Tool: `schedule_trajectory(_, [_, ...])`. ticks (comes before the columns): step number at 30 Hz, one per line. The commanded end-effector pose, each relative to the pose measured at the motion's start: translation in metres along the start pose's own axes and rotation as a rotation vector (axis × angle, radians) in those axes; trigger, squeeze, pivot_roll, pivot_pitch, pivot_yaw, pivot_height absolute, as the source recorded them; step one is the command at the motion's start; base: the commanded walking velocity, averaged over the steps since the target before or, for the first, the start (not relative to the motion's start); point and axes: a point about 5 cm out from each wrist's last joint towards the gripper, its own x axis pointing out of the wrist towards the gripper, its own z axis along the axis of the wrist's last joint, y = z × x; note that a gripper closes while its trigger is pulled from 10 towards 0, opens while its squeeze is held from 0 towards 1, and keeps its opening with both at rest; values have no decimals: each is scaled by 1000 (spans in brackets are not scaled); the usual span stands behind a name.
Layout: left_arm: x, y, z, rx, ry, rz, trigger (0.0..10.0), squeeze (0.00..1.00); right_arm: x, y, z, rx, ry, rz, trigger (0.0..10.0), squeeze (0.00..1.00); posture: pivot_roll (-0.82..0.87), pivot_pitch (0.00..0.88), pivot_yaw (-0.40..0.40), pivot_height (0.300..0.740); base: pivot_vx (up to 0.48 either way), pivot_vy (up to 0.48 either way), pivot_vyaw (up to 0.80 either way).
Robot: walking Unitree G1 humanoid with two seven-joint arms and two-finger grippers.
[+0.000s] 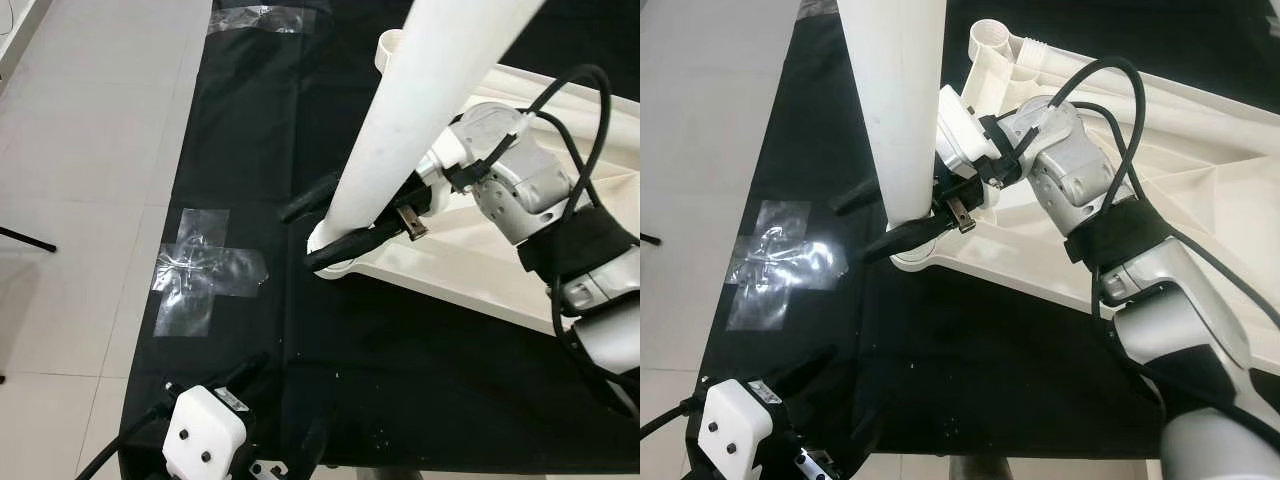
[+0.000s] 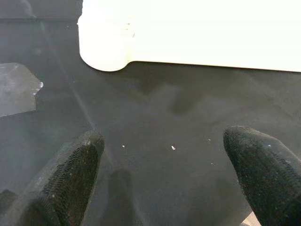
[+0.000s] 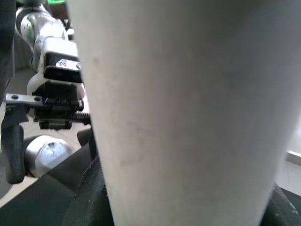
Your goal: Building children table
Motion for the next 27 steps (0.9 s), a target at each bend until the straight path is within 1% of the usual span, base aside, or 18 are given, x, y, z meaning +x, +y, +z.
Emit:
schedule_trajectory(1, [-2, -2, -2, -9, 23, -11, 10000, 0, 6, 12, -37, 190, 31, 34, 10000, 0, 98, 480, -96, 740, 0, 0, 0])
schedule_trajectory(4, [-2, -2, -2, -9, 22, -11, 10000, 0, 4, 2, -38, 229, -34, -31, 10000, 0, 98, 479, -97, 740, 0, 0, 0])
schedule_trajectory(5, [-2, -2, -2, -9, 22, -11, 10000, 0, 4, 2, -38, 229, -34, -31, 10000, 0, 98, 479, -97, 740, 0, 0, 0])
schedule_trajectory(7, [-2, -2, -2, -10, 22, -10, 10000, 0, 3, -2, -39, 252, -73, -71, 10000, 0, 98, 479, -97, 740, 0, 0, 0])
schedule_trajectory(9, [-2, -2, -2, -10, 22, -11, 10000, 0, 2, -3, -39, 255, -79, -84, 10000, 0, 98, 479, -97, 740, 0, 0, 0])
schedule_trajectory(21, [-2, -2, -2, -12, 24, -12, 10000, 0, 2, 5, -46, 267, -92, -89, 10000, 0, 90, 463, -93, 740, 0, 0, 0])
schedule_trajectory(23, [-2, -2, -3, -12, 25, -13, 10000, 0, 2, 7, -45, 249, -100, -84, 10000, 0, 90, 460, -92, 740, 0, 0, 0])
schedule_trajectory(25, [-1, -2, -3, -11, 24, -13, 10000, 0, 4, 13, -47, 219, -64, -58, 10000, 0, 91, 460, -91, 740, 0, 0, 0])
schedule_trajectory(27, [-1, -2, -3, -11, 24, -13, 10000, 0, 4, 13, -47, 219, -64, -58, 10000, 0, 91, 460, -91, 740, 0, 0, 0])
